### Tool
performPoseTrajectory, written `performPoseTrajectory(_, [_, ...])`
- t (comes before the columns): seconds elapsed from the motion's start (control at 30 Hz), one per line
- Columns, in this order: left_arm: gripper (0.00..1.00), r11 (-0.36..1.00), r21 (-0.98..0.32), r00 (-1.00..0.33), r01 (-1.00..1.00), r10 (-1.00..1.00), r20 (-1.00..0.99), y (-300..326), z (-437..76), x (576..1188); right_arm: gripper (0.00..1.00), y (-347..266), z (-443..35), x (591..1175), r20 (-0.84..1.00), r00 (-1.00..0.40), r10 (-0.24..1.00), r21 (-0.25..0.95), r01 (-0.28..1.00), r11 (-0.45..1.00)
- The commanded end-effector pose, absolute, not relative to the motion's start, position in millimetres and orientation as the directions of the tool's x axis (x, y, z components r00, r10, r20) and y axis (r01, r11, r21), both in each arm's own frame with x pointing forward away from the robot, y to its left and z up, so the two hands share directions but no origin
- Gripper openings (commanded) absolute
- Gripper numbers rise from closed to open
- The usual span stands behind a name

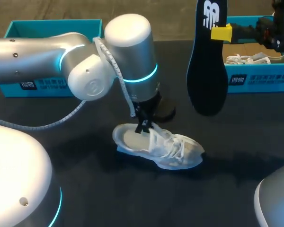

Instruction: Take the shoe out of the shoebox, open the shoe tongue, remove and reinsert the insole, then place the shoe into the shoebox

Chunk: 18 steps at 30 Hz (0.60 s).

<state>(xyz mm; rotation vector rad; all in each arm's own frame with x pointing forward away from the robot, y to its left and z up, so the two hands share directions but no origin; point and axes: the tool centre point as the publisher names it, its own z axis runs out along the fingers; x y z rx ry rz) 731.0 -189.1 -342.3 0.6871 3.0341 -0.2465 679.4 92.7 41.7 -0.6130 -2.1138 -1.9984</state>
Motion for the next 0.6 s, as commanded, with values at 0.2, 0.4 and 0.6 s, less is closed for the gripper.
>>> performPoseTrajectory(0.2, [0.00,0.687,-0.119,-0.697,0.717,0.709,-0.106,-166.9,-321.9,732.6,0.00,95.9,41.9,682.5,0.396,-0.901,0.178,0.914,0.406,0.021])
performPoseTrajectory(0.4, [0.00,0.491,-0.078,-0.497,0.868,0.861,-0.108,-166.0,-314.8,727.1,0.00,95.9,41.9,682.5,0.396,-0.901,0.178,0.914,0.406,0.021])
performPoseTrajectory(0.6, [0.00,0.242,-0.027,-0.243,0.970,0.966,-0.083,-164.2,-316.8,722.3,0.00,95.9,41.9,682.5,0.396,-0.901,0.178,0.914,0.406,0.021])
